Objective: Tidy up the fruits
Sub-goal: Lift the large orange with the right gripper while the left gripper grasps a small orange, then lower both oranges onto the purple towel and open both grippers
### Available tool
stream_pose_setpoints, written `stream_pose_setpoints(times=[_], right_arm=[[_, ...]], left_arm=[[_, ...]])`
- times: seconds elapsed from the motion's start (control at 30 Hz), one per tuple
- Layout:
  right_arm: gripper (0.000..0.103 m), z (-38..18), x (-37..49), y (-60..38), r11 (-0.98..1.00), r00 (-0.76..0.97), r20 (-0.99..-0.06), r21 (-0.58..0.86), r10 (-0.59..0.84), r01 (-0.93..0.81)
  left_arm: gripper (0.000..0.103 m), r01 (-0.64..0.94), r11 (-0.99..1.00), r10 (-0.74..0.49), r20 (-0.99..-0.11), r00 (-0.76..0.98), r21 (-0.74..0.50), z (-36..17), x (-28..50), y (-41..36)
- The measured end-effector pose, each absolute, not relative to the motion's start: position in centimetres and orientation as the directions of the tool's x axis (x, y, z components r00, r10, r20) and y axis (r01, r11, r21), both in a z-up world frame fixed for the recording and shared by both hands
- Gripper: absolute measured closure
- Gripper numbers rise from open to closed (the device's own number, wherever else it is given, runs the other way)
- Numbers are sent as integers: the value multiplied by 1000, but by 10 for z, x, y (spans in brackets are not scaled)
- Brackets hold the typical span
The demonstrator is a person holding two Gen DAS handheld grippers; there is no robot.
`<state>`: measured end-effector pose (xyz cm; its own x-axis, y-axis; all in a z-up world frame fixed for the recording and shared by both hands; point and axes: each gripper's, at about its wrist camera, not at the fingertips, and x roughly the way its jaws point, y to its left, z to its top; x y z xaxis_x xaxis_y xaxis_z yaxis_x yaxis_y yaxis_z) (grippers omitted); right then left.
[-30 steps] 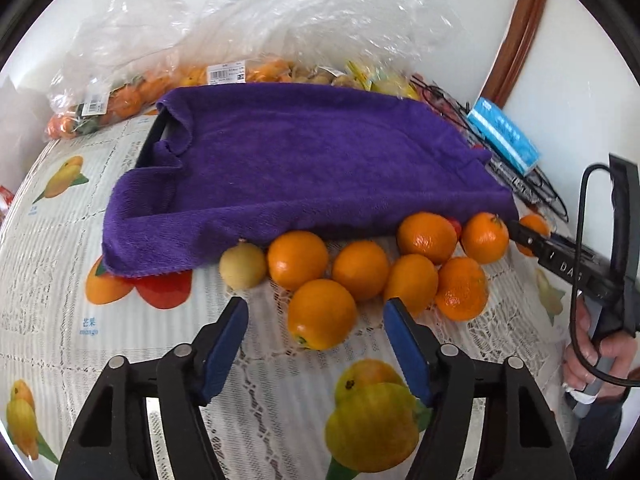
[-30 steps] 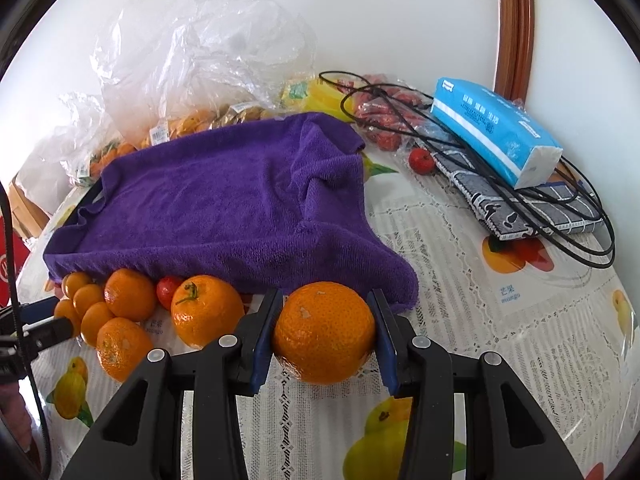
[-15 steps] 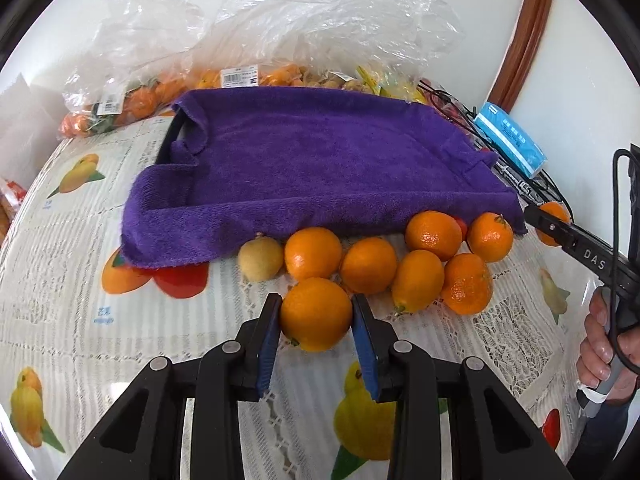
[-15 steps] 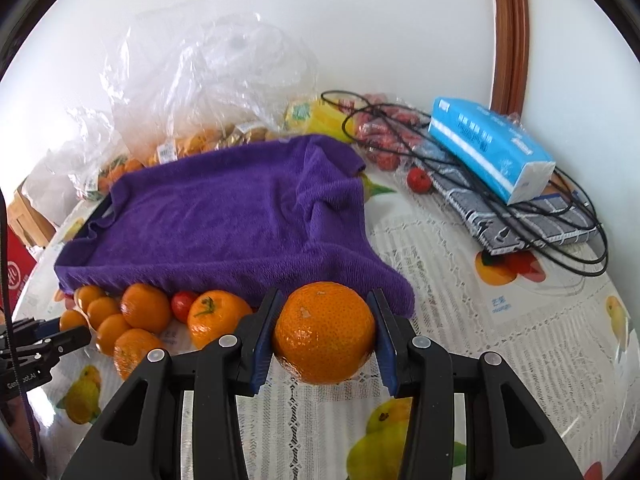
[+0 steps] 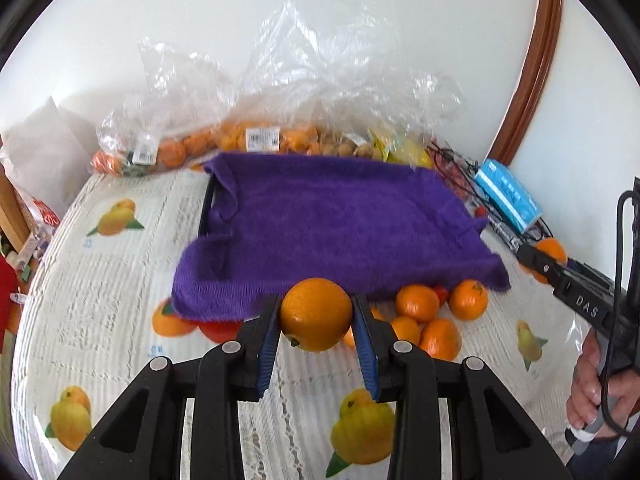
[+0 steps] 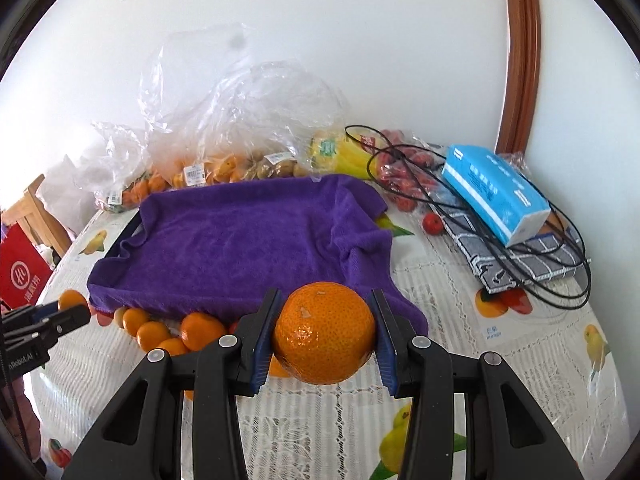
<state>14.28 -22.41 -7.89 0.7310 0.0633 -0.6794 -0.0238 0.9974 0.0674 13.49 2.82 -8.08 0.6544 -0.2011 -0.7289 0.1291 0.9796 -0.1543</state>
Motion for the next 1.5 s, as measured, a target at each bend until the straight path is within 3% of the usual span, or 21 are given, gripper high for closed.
stream_pose_setpoints(times=[0.4,0.67,0.97,1.5], right_arm=[[60,-40,171,-205,989,784,-607,126,134,-71],[60,-44,201,-194,987,795,-587,111,156,-112],[60,-94,228,-201,983,741,-648,150,177,-104],[60,-136,245,-204,982,667,-723,175,181,-76]], left_arm=[[70,86,985,-166,-676,718,-151,-51,178,34],[70,49,983,-158,-666,729,-179,-62,207,41],[70,0,978,-152,-710,688,-210,-103,225,53],[70,5,969,-188,-725,663,-246,-124,233,51]])
